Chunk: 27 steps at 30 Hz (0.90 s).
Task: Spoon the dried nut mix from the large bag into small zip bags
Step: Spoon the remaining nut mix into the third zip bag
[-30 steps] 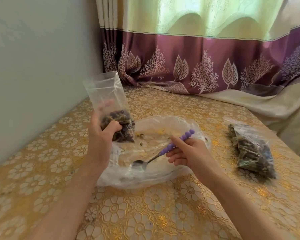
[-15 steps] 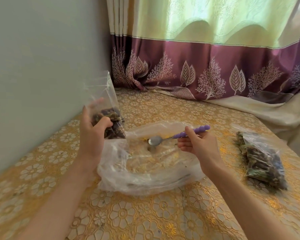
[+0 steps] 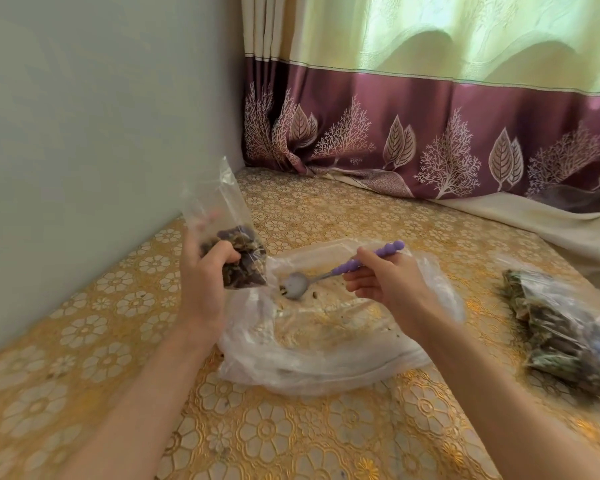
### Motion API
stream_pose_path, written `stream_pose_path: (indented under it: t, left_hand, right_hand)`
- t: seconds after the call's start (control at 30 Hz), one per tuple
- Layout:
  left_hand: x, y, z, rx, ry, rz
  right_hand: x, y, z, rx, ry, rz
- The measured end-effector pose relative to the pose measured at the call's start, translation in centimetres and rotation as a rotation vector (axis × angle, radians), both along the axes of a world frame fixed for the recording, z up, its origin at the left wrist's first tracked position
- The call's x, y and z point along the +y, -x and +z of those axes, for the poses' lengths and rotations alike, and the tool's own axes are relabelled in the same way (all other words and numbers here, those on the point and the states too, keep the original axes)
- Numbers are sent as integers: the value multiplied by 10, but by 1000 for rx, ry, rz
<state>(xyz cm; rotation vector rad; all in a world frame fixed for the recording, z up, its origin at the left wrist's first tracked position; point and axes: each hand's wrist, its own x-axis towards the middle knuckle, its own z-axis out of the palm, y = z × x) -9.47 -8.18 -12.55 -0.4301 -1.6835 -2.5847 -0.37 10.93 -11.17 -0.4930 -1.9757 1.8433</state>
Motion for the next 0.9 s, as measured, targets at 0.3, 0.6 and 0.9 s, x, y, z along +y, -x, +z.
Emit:
stream_pose_path:
  t: [0.3, 0.6, 0.9]
  left_hand:
    - [1, 2, -2, -2, 3, -18]
    - [1, 0, -2, 29, 22, -29]
    - [3, -6, 0, 62, 76, -55]
  right_hand:
    - [-24, 7, -13, -70, 96, 110]
    - [-31, 10, -18, -67, 282, -77]
    - [-14, 4, -19, 35, 370, -204]
